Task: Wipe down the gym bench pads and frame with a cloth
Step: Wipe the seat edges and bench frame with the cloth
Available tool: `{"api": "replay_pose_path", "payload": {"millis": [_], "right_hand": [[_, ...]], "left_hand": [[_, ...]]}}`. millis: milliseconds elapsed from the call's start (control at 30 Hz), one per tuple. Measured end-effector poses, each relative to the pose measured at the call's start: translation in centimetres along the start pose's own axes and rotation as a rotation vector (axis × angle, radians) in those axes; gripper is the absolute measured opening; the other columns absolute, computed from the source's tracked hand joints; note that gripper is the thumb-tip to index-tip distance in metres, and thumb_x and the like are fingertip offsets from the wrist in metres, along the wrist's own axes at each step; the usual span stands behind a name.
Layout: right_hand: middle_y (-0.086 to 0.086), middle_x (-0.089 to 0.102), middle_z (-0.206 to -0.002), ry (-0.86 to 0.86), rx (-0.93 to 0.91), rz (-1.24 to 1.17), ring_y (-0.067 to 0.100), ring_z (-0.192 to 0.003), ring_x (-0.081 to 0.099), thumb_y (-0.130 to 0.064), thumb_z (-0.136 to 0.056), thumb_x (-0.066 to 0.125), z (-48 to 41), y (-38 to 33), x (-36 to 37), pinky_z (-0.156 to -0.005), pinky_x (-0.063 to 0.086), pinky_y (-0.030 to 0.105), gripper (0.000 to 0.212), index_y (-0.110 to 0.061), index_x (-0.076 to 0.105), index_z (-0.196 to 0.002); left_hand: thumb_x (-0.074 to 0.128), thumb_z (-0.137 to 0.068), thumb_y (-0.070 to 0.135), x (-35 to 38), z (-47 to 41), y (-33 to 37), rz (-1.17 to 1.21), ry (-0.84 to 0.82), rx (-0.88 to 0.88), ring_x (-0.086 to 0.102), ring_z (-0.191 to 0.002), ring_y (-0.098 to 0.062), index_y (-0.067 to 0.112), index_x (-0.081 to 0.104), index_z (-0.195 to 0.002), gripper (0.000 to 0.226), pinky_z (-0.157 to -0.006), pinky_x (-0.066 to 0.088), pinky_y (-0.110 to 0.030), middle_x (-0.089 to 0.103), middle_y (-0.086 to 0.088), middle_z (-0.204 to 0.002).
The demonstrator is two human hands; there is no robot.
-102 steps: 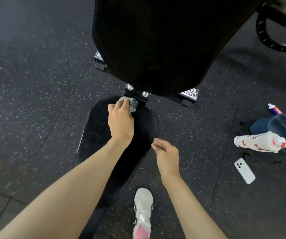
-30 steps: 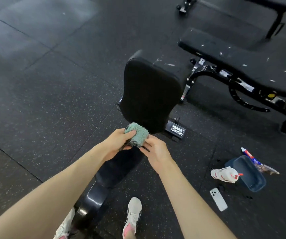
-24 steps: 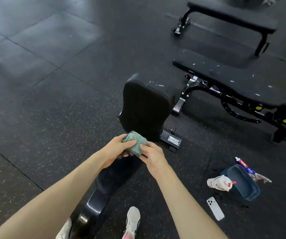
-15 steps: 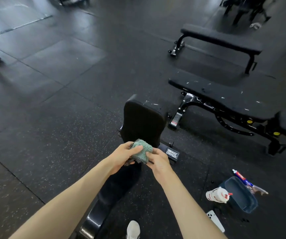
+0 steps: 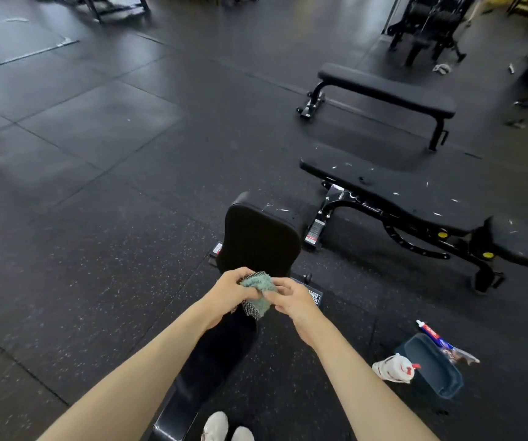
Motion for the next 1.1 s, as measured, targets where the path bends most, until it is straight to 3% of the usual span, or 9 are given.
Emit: {"api": "replay_pose_path", "payload": {"millis": [167, 300, 400, 467, 533, 667, 800, 967, 1100], "right_hand": [[0.001, 0.067, -0.106, 0.159, 0.005, -0.087, 0.013, -0.100, 0.061, -0.014, -0.097, 0.055, -1.9, -1.9, 0.5, -0.072, 0.046, 0.019, 0.011, -0.015, 0.063, -0.105], [0.005, 0.067, -0.108, 0.264, 0.021, -0.204, 0.017, -0.103, 0.062, -0.014, -0.097, 0.055, -3.3, -3.3, 0.7, -0.074, 0.048, 0.022, 0.012, -0.015, 0.063, -0.105], [-0.003, 0.066, -0.096, 0.309, -0.011, -0.191, 0.010, -0.093, 0.061, -0.011, -0.095, 0.056, -3.7, -4.0, 0.9, -0.071, 0.047, 0.019, 0.011, -0.017, 0.064, -0.100], [-0.007, 0.065, -0.089, 0.348, -0.042, -0.156, 0.006, -0.089, 0.060, -0.010, -0.094, 0.058, -4.2, -4.5, 0.6, -0.066, 0.044, 0.015, 0.012, -0.017, 0.066, -0.098], [-0.010, 0.065, -0.089, 0.341, -0.070, -0.099, 0.002, -0.087, 0.059, -0.011, -0.093, 0.059, -4.8, -5.0, 0.1, -0.064, 0.043, 0.012, 0.017, -0.013, 0.070, -0.106], [-0.005, 0.065, -0.106, 0.311, -0.049, 0.072, 0.002, -0.093, 0.056, -0.009, -0.095, 0.055, -6.5, -5.4, -1.3, -0.082, 0.042, 0.016, 0.025, -0.011, 0.069, -0.115], [0.006, 0.059, -0.115, 0.462, -0.048, 0.248, 0.012, -0.095, 0.058, -0.010, -0.094, 0.056, -9.1, -5.3, -4.6, -0.069, 0.040, 0.013, 0.029, -0.014, 0.063, -0.122], [0.008, 0.042, -0.137, 0.440, -0.061, 0.342, 0.022, -0.122, 0.048, -0.009, -0.091, 0.062, -12.9, -6.0, -8.1, -0.100, 0.043, 0.031, 0.054, -0.013, 0.042, -0.141], [0.005, 0.027, -0.154, 0.265, -0.093, 0.522, 0.025, -0.142, 0.023, -0.020, -0.088, 0.070, -15.6, -6.1, -10.0, -0.112, 0.027, 0.037, 0.076, -0.013, 0.026, -0.149]], "left_hand": [[0.076, -0.078, 0.009, -1.4, -1.9, 1.3, 0.143, 0.040, -0.007, 0.066, -0.099, -0.024, 0.020, 0.059, -0.114, 0.041, -0.090, 0.054, -0.043, 0.066, -0.009, -0.107], [0.078, -0.078, 0.027, -1.2, -3.5, 2.4, 0.290, 0.005, -0.035, 0.066, -0.103, -0.022, 0.019, 0.054, -0.120, 0.049, -0.094, 0.052, -0.041, 0.067, -0.007, -0.112], [0.065, -0.090, 0.022, -0.5, -4.5, 3.4, 0.258, -0.082, -0.037, 0.065, -0.102, -0.019, 0.016, 0.056, -0.120, 0.032, -0.085, 0.053, -0.032, 0.067, -0.007, -0.112], [0.059, -0.094, 0.023, -0.5, -5.1, 3.8, 0.180, -0.091, -0.051, 0.064, -0.099, -0.017, 0.021, 0.056, -0.118, 0.024, -0.077, 0.051, -0.029, 0.067, -0.005, -0.110], [0.055, -0.097, 0.024, -1.0, -6.0, 4.2, 0.125, -0.072, -0.049, 0.064, -0.100, -0.017, 0.023, 0.058, -0.114, 0.018, -0.078, 0.051, -0.030, 0.066, -0.004, -0.110], [0.061, -0.093, 0.016, -3.3, -8.5, 5.6, -0.043, 0.110, -0.015, 0.065, -0.099, -0.023, 0.012, 0.062, -0.105, 0.013, -0.087, 0.054, -0.037, 0.068, -0.007, -0.103], [0.072, -0.082, 0.016, -3.5, -11.4, 7.0, -0.423, 0.177, 0.084, 0.065, -0.090, -0.020, 0.008, 0.065, -0.093, 0.015, -0.085, 0.052, -0.038, 0.069, -0.006, -0.093], [0.069, -0.086, 0.019, -0.7, -14.6, 9.6, -0.662, 0.333, 0.202, 0.055, -0.097, -0.019, 0.009, 0.063, -0.116, 0.032, -0.084, 0.041, -0.024, 0.055, -0.006, -0.111], [0.065, -0.088, 0.014, 1.7, -16.9, 11.4, -0.702, 0.490, 0.239, 0.050, -0.094, -0.014, 0.008, 0.058, -0.125, 0.039, -0.081, 0.044, -0.024, 0.046, -0.005, -0.118]]}}
Point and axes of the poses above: each hand's wrist, its own z-axis away from the middle knuckle, its own x-axis out of the palm, y = z × x, the point moved 5 cm from there along -z, towards the middle knuckle
